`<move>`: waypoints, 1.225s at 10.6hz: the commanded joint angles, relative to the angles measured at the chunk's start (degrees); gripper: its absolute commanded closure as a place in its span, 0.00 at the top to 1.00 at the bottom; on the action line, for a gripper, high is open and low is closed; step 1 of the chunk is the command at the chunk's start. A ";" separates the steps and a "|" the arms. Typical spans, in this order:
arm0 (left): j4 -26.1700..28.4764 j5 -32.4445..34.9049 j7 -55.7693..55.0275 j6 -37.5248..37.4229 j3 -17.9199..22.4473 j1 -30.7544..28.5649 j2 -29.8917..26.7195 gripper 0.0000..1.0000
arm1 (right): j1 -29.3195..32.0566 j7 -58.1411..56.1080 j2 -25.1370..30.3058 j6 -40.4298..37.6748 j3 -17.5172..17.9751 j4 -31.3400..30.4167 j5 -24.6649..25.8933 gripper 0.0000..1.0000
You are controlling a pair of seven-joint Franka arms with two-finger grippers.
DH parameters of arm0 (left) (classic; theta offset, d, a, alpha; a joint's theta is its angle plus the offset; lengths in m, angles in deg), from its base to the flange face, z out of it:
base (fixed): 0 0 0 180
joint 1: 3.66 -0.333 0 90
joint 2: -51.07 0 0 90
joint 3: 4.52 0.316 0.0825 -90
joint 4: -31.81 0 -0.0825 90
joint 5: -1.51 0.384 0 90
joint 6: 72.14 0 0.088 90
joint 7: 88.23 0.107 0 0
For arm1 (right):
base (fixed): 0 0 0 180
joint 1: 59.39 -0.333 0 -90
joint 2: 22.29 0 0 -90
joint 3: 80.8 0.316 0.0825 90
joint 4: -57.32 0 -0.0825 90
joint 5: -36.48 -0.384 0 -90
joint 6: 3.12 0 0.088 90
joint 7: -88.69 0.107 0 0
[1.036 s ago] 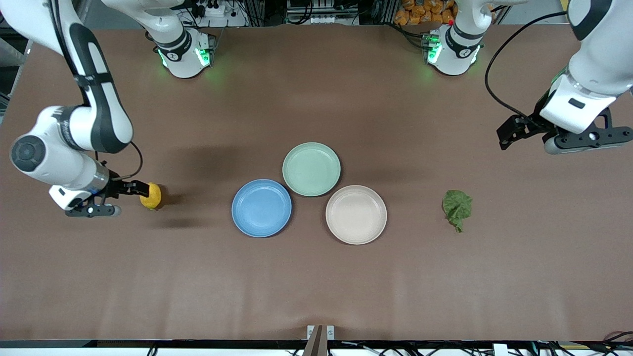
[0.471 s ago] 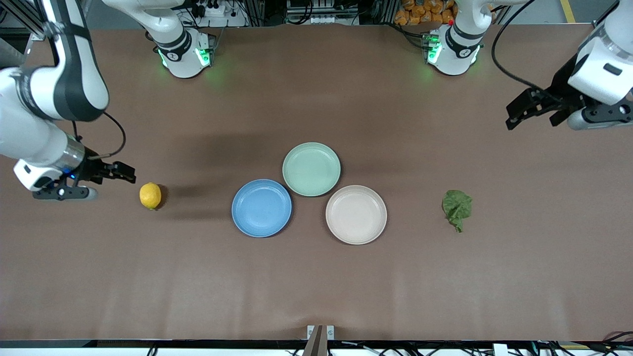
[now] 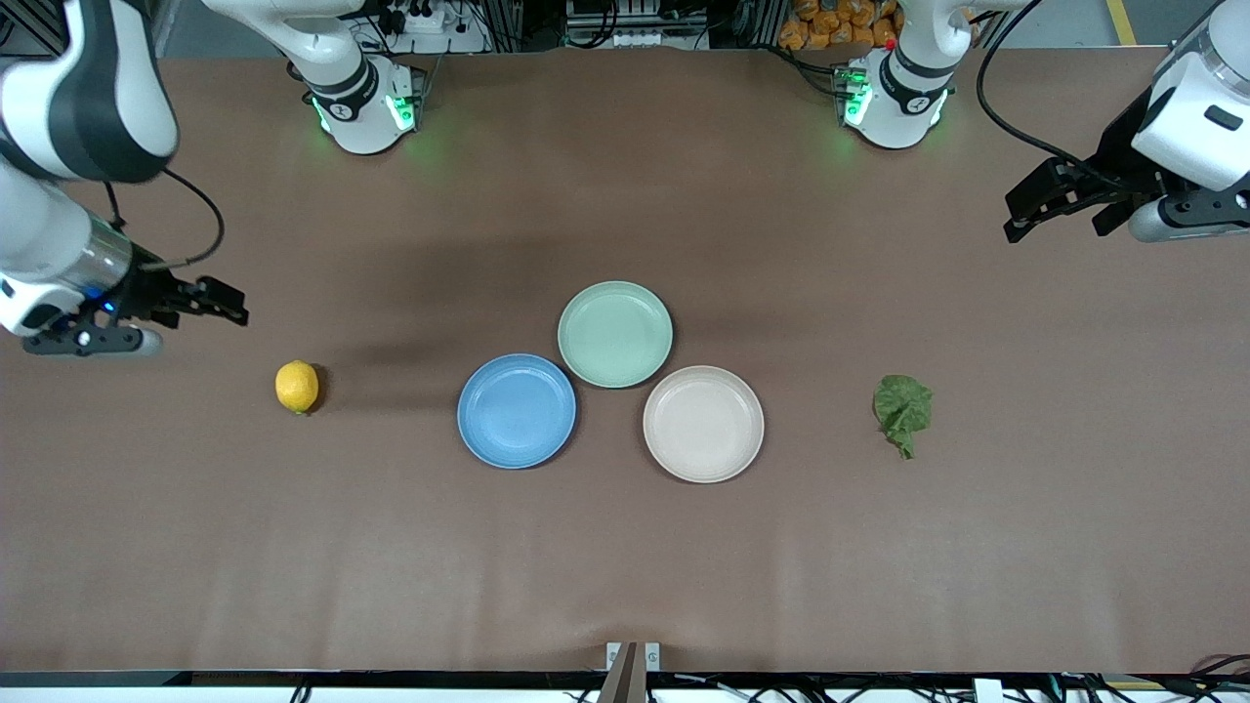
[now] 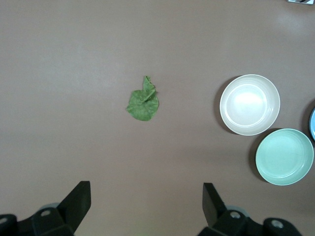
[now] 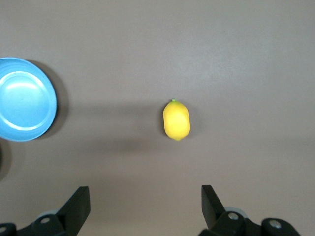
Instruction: Pick lemon and lettuce from blue and beige plates
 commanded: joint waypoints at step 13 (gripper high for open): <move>-1.62 -0.83 0.54 -1.25 1.19 -0.48 0.13 1.00 | -0.93 6.35 -2.75 -16.74 -3.17 26.47 0.79 1.00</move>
